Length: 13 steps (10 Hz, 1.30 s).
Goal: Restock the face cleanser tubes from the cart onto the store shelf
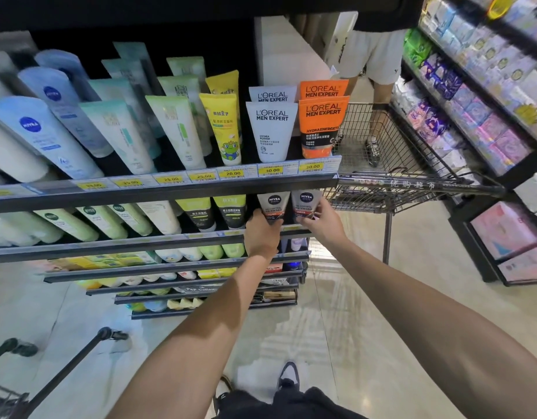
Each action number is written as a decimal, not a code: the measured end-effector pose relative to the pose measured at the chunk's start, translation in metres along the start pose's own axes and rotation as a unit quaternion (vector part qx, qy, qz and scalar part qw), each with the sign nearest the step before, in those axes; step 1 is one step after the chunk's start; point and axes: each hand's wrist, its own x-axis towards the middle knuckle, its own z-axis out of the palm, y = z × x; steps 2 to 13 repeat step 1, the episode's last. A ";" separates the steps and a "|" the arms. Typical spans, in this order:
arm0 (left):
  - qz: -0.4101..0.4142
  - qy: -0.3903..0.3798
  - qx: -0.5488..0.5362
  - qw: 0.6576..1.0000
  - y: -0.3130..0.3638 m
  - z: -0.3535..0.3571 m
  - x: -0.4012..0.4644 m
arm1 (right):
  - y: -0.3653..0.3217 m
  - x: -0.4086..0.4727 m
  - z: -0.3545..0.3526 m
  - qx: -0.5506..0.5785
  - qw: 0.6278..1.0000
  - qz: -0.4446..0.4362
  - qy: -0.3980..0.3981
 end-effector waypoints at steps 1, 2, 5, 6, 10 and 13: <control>0.024 0.005 0.038 0.999 0.002 -0.003 -0.008 | 0.000 -0.014 0.000 0.030 0.999 0.012 0.026; 0.024 0.005 0.038 0.999 0.002 -0.003 -0.008 | 0.000 -0.014 0.000 0.030 0.999 0.012 0.026; 0.024 0.005 0.038 0.999 0.002 -0.003 -0.008 | 0.000 -0.014 0.000 0.030 0.999 0.012 0.026; 0.024 0.005 0.038 0.999 0.002 -0.003 -0.008 | 0.000 -0.014 0.000 0.030 0.999 0.012 0.026; 0.024 0.005 0.038 0.999 0.002 -0.003 -0.008 | 0.000 -0.014 0.000 0.030 0.999 0.012 0.026; 0.024 0.005 0.038 0.999 0.002 -0.003 -0.008 | 0.000 -0.014 0.000 0.030 0.999 0.012 0.026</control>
